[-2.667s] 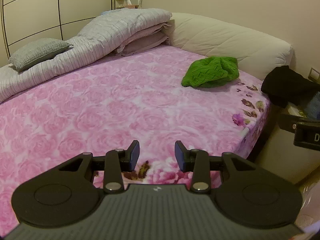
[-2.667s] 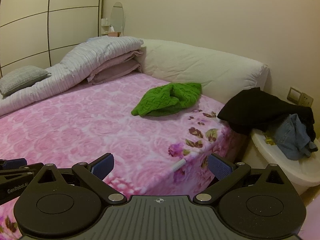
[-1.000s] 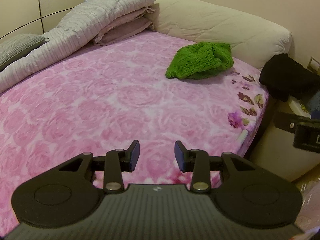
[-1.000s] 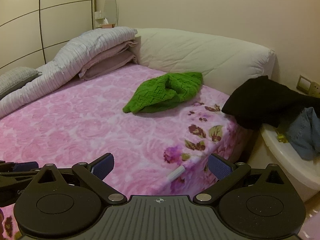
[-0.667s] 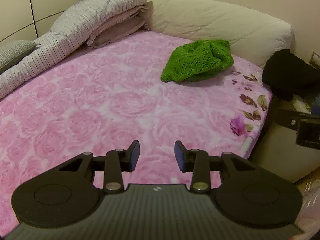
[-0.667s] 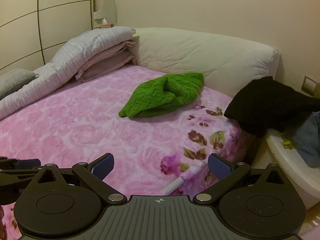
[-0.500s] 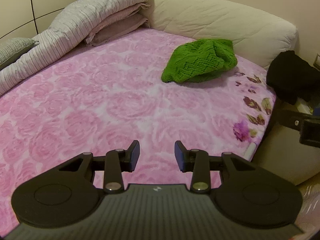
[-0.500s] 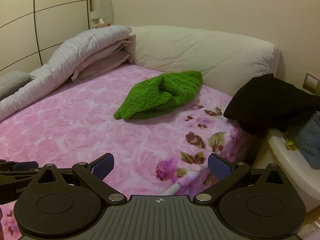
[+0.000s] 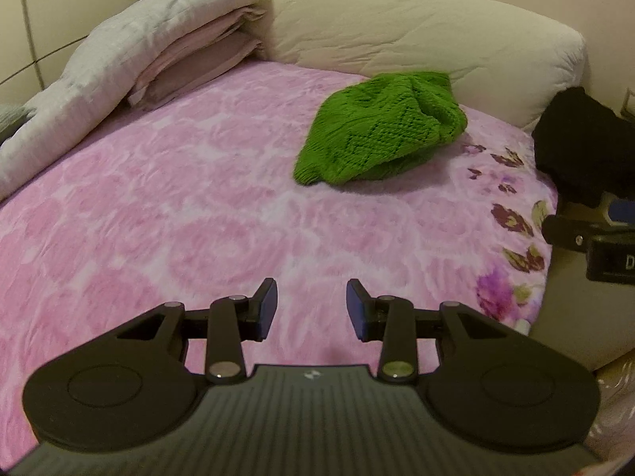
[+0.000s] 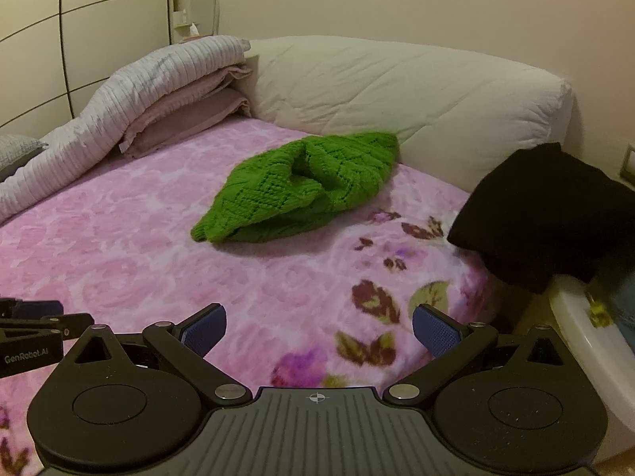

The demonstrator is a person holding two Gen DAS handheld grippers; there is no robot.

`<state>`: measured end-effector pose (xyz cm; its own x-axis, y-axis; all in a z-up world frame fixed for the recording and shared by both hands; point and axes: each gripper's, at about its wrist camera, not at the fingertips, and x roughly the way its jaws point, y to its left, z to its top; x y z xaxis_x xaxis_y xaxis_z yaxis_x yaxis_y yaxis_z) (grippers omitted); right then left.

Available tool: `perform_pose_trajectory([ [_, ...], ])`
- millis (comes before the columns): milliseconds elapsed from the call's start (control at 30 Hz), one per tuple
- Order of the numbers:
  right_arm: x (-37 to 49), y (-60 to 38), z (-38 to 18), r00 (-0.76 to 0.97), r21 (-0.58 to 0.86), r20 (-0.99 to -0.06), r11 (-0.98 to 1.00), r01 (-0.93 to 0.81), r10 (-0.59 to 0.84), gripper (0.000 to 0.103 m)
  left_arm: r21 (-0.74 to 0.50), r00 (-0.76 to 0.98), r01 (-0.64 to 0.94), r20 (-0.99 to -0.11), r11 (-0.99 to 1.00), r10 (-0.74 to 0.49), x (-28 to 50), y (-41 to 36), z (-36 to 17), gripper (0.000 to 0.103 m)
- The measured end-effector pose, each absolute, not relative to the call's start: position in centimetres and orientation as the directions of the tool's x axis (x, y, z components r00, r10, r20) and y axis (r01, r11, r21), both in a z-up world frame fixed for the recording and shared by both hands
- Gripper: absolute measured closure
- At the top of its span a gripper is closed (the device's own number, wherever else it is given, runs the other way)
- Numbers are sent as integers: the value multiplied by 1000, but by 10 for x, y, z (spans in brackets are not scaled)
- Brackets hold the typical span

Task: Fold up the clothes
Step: 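Grasp the green sweater edge with the left gripper while the right gripper grasps another edge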

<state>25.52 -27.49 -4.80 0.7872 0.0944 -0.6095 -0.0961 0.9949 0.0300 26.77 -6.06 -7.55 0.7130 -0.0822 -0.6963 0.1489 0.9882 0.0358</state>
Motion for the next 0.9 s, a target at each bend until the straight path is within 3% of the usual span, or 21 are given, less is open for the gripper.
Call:
perform_pose_trajectory([
  [333,358,-313,-76,788,111,-596,988,-107,153,1,84,745,294,-645,952,-173,357,-97,-100,69],
  [433,396,-324,-81,785,156,-590,980,-122,191,6,65,749,308,-631,949,-200,385,-104,-105,69],
  [567,439,-345,-89,770,269,-579,955,-127,266,7,-83,740,288,-613,954,-277,428,-95,-100,69],
  [667,459,-359,-94,766,345,-566,932,-115,304,7,-169,746,260,-591,951,-308,454,-85,-96,61],
  [867,506,-364,-113,755,419,-557,902,-102,345,7,-303,681,226,-630,926,-373,509,-83,-123,55],
  [900,513,-364,-118,753,428,-560,899,-94,345,13,-326,670,217,-636,920,-383,515,-84,-129,51],
])
